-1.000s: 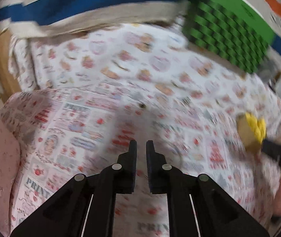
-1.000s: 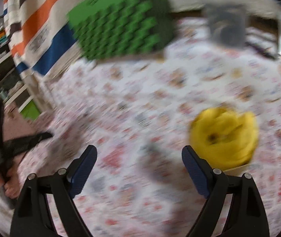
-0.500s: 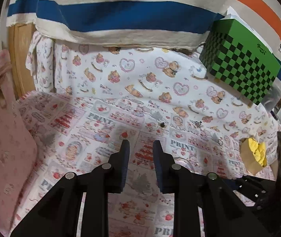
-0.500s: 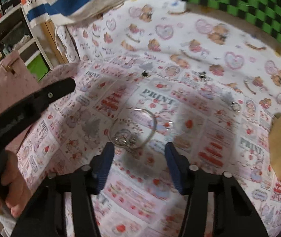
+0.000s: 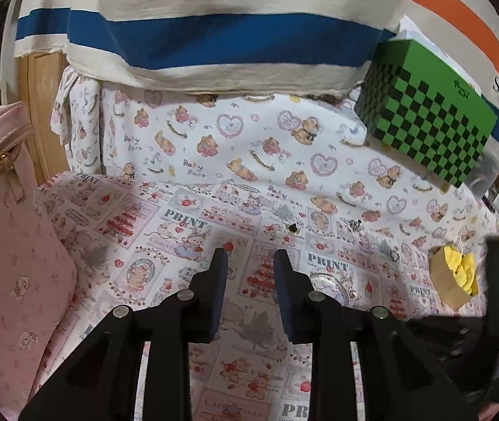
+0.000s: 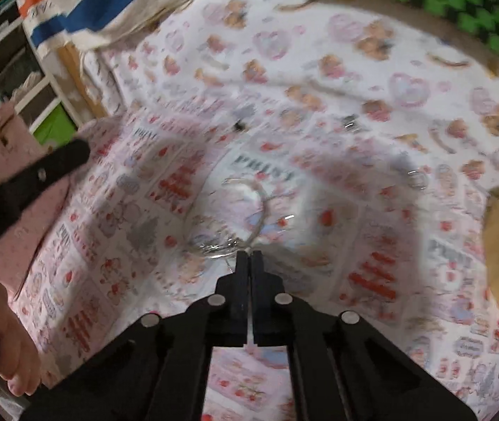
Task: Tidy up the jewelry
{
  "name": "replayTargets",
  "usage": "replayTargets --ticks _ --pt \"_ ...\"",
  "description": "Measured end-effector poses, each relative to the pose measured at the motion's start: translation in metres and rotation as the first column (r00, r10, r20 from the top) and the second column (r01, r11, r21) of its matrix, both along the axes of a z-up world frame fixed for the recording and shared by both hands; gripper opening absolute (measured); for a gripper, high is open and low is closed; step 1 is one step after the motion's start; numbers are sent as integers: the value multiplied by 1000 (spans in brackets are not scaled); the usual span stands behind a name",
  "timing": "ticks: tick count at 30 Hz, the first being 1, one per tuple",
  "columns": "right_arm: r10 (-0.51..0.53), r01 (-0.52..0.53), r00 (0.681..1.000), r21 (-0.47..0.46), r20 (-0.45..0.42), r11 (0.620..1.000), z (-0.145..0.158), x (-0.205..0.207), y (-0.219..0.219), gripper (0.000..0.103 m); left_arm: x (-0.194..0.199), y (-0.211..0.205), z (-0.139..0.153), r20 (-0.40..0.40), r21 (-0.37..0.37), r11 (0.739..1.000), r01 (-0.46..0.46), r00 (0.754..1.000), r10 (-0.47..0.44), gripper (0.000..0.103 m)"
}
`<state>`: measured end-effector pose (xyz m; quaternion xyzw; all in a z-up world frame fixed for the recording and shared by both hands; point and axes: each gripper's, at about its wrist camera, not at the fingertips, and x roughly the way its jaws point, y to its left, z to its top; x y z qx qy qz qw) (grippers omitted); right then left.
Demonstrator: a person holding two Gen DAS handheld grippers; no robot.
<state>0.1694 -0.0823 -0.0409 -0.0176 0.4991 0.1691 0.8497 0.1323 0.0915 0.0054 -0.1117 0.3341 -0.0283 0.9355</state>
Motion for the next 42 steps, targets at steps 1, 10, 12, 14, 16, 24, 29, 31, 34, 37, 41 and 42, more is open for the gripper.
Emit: replayTargets --ticks 1,10,12,14,16,24,29,31,34,37,41,42 --pt "-6 6 1000 1 26 1000 6 -2 -4 1 1 -2 -2 -6 6 1000 9 1000 -9 27" --pt "-75 72 985 22 153 997 49 -10 -47 1 12 -49 -25 -120 62 969 241 965 -232 31" --pt "-76 71 985 39 157 997 52 -11 -56 1 11 -64 -27 -121 89 949 302 949 -291 33" --pt "-85 77 981 50 174 996 57 -11 -62 1 8 -80 -28 -120 144 922 358 932 -343 36" --pt "-98 87 975 62 197 994 64 -13 -68 1 8 -89 -31 -118 172 912 373 927 -357 37" --pt "-117 91 959 108 258 990 78 -17 -84 1 9 -113 -40 -129 192 856 480 877 -463 36" --pt "-67 31 955 127 289 991 94 -24 -78 1 -6 -127 -34 -79 256 820 512 857 -510 36" --pt "-46 7 949 125 313 992 104 -30 -73 1 -5 -125 -33 -84 224 837 499 866 -493 34" --pt "-34 -15 937 137 347 990 120 -40 -70 1 -11 -116 -27 -55 162 837 523 852 -521 31" --pt "-27 -33 931 156 365 987 134 -47 -69 1 -23 -107 -14 16 137 841 523 848 -530 31" --pt "-5 -68 915 167 404 984 148 -55 -66 1 -22 -88 -4 57 66 877 477 875 -480 32" --pt "-9 -49 917 135 398 990 144 -52 -63 1 -19 -85 -4 51 46 877 479 875 -481 32"
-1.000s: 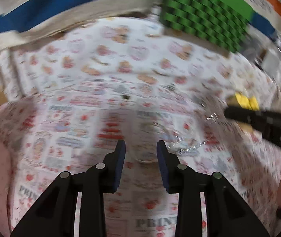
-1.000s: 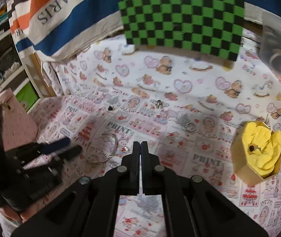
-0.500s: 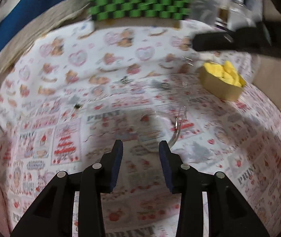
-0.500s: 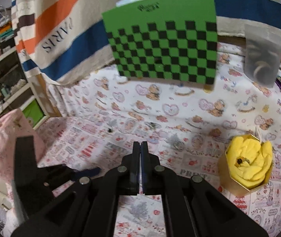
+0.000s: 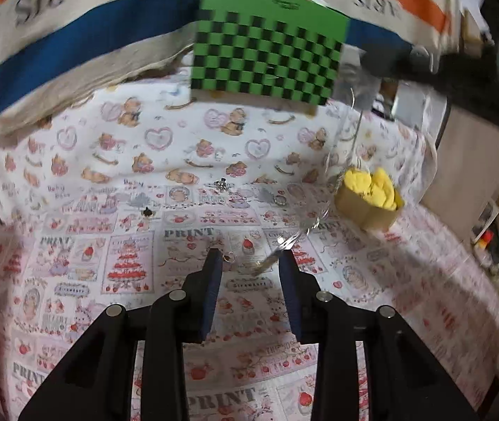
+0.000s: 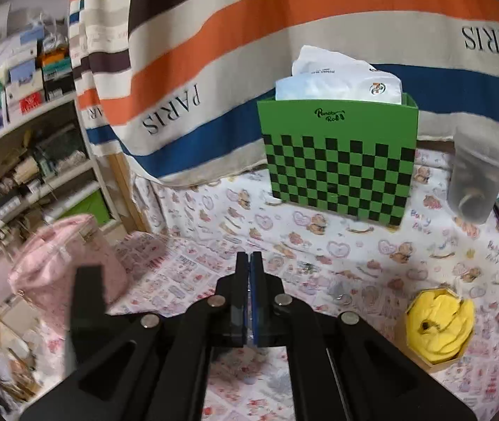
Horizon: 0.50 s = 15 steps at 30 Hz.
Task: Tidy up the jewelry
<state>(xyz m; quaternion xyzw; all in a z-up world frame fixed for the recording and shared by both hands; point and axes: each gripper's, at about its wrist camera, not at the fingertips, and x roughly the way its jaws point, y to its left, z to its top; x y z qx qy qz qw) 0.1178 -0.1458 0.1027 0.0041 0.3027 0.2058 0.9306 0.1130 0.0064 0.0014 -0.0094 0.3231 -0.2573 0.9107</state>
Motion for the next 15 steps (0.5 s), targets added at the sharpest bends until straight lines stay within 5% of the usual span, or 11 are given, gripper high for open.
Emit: replayTargets --ticks 15 --pt "-86 78 968 -42 -236 996 -92 9 -42 1 7 -9 -15 -37 100 993 -61 997 65 32"
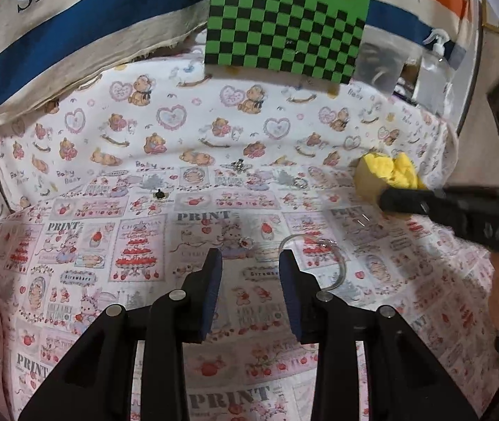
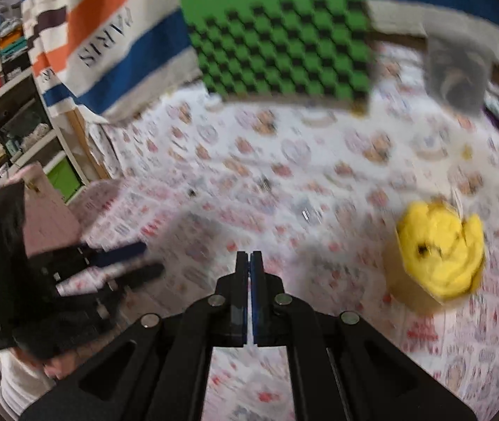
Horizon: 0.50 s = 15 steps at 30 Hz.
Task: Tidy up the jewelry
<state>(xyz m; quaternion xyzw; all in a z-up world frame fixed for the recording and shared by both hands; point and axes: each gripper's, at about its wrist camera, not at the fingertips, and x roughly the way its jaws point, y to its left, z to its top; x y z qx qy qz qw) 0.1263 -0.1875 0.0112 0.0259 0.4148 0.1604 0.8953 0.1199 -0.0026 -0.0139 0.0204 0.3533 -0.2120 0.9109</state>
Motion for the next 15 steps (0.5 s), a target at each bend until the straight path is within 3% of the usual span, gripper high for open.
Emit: replayTargets --ticks 3,8,11,15 --pt "3 -2 999 21 -49 1000 -10 -13 -11 1 1 2 0 -3 -20 1000 -8 1000 8 32" --pt "47 -46 999 50 -21 998 3 -52 -18 1 3 2 3 4 -21 1000 -21 1000 21 32" --pt "67 -63 996 71 -52 995 -1 -69 -18 1 7 -6 6 -28 -30 1000 -4 1000 3 32" --pt "108 -98 990 109 -91 989 -9 -92 -19 1 10 -20 10 -37 1 1000 3 999 -3 32"
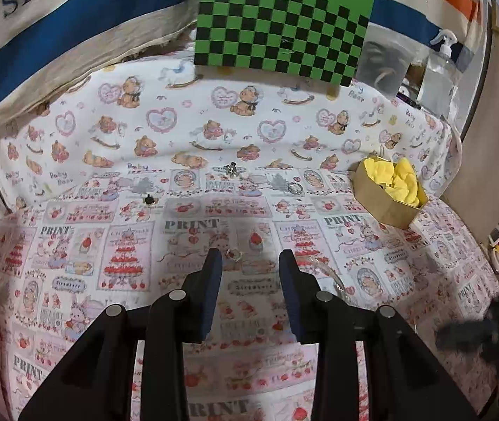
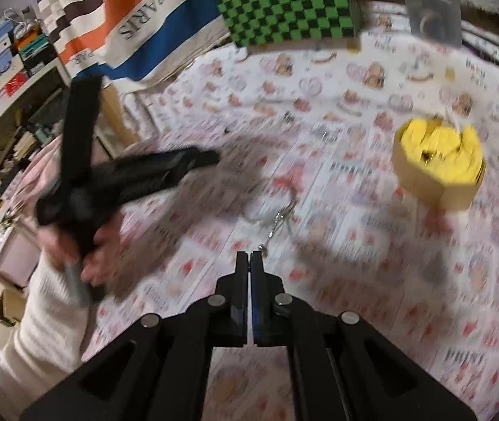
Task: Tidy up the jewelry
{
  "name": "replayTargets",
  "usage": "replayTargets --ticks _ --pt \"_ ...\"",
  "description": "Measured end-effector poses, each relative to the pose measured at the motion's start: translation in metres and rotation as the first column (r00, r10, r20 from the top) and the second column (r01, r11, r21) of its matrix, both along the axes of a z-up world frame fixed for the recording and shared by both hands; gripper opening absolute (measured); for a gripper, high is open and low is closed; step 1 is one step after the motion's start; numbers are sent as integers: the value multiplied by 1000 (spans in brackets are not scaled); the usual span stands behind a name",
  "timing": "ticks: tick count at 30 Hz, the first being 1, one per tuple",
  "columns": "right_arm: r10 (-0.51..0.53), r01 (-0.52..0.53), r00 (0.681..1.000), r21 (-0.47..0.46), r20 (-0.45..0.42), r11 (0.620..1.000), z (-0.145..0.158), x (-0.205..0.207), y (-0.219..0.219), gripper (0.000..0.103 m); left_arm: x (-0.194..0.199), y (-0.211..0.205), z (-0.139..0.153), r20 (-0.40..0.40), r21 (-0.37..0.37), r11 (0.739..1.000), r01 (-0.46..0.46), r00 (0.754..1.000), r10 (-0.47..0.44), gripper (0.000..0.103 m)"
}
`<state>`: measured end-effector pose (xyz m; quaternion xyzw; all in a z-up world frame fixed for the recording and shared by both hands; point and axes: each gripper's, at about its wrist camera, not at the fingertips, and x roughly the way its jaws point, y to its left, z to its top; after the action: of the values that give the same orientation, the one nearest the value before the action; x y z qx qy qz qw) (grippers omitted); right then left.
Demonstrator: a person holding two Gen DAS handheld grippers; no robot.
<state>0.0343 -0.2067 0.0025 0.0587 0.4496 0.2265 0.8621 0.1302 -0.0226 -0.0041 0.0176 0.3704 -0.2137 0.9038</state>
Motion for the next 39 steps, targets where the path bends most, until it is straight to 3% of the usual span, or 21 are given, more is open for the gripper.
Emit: replayTargets --ticks 5,9,12,15,20,22,23,28,31,35,39 --pt "-87 92 995 -123 42 988 -7 4 -10 1 11 -33 -10 -110 72 988 137 986 -128 32" --pt "-234 258 963 -209 134 943 -5 36 -38 1 15 -51 -17 -171 45 984 173 972 -163 32" --pt "-292 321 943 -196 162 927 1 56 -57 1 15 -66 -20 -173 73 980 186 970 -171 32" --pt "-278 304 947 -172 162 937 2 60 -62 1 19 -79 -24 -177 114 974 195 969 -173 32" --pt "-243 264 958 -131 154 956 -3 54 -58 1 30 -95 -39 -248 147 963 225 951 -185 32" --pt "-226 246 962 -128 152 961 -4 51 -55 1 33 -98 -39 -231 147 967 209 958 -172 17" --pt "-222 242 963 -130 155 962 -4 50 -53 1 34 -98 -39 -231 148 968 201 959 -164 4" --pt "-215 236 963 -119 164 964 -4 47 -54 1 35 -93 -35 -180 132 980 148 976 -123 1" --pt "-217 232 966 -97 140 968 -8 48 -57 1 32 -86 -20 -127 62 992 113 986 -104 1" --pt "-159 159 987 52 2 986 -19 51 -59 1 24 -80 0 -32 6 999 53 998 -53 1" --pt "-31 46 996 202 -78 978 -22 47 -49 1 29 -69 5 -9 -21 1000 -14 1000 14 1"
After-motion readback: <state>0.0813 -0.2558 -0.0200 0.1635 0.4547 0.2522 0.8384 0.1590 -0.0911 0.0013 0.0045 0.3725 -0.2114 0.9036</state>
